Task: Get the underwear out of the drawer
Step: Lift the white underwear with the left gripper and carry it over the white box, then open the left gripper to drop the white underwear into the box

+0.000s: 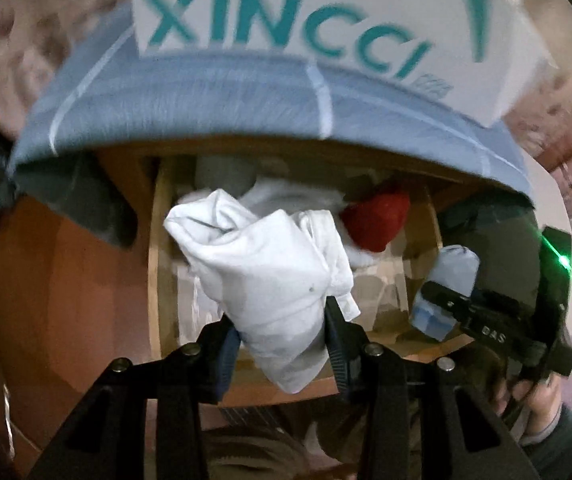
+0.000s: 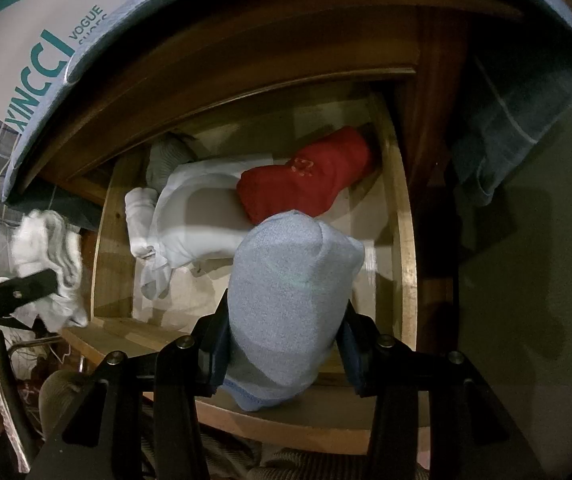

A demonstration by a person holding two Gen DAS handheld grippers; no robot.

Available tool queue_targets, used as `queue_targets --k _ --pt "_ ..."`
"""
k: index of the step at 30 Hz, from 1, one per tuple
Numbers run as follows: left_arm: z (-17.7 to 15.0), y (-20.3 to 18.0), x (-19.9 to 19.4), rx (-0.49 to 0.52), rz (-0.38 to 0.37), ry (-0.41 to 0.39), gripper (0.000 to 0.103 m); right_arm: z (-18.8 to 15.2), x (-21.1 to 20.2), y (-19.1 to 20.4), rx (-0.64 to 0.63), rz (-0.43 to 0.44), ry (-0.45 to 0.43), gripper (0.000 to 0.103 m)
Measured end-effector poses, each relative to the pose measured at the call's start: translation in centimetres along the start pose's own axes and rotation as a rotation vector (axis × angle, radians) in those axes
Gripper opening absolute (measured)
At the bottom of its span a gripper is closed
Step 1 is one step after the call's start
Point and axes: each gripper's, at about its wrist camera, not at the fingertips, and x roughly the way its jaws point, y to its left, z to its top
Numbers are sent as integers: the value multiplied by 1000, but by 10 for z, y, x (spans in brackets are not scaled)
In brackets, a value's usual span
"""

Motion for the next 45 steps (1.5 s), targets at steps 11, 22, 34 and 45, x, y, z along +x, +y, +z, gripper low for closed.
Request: queue_targets --k 11,22,34,45 --pt "4 -31 -83 181 4 -243 40 0 -1 1 -3 -2 -1 43" --pt "79 -31 -192 185 58 -528 40 0 -2 3 -12 -7 -4 43" --pt "167 -26 -165 187 148 -505 40 -1 -2 4 -10 -9 -2 43" --pt "186 -9 -100 171 181 -357 40 -1 0 2 -5 10 6 43"
